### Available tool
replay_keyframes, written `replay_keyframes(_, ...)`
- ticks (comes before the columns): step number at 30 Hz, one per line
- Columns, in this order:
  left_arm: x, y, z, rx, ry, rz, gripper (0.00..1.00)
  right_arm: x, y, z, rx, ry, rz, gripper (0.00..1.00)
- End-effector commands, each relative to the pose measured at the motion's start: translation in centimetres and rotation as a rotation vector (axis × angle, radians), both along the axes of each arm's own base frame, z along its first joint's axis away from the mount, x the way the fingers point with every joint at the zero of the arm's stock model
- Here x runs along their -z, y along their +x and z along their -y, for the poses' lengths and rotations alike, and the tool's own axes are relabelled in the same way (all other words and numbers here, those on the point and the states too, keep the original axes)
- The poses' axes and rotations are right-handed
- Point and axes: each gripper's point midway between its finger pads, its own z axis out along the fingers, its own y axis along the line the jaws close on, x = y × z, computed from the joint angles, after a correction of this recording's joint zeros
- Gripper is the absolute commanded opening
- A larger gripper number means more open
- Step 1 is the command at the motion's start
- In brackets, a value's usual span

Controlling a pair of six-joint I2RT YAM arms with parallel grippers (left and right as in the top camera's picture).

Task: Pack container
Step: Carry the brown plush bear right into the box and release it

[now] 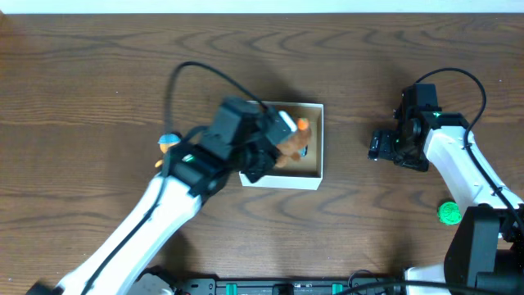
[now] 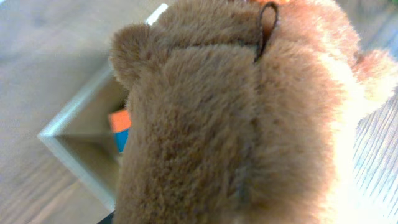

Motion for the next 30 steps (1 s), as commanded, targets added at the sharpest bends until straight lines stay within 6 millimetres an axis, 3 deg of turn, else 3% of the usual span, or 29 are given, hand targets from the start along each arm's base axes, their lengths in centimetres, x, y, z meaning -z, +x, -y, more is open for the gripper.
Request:
replay_keyframes(1,3.1,0.4,1.8,0.071,0.057,-0.040,0.32,-0.2,0.3,0.0,-0.011,0.004,0.008,0.85)
replay_keyframes(6,6.9,1.3,2.6,0.073,0.100,-0.104,0.44,-0.2,0.3,0.0,-0.011,0.004,0.009,0.85)
replay_keyframes(14,8.6,1.7,2.8,0.073,0.115,-0.127,0.57,-0.2,0.3,0.0,-0.011,0.004,0.009,0.85)
replay_keyframes(20,8.9,1.0,2.3,0.072,0.135,-0.157,0.98,-0.2,0.3,0.0,-0.011,0.004,0.009,0.85)
replay_keyframes(26,7.9,1.6,1.7,0.032,0.149,-0.114,0.98,-0.2,0.3,0.0,-0.011,0.003,0.009,0.85)
replay_keyframes(30,5.3,3.3,-0.5,-0.070,0.210,0.017,0.98,-0.2,0.3,0.0,-0.011,0.004,0.009,0.85)
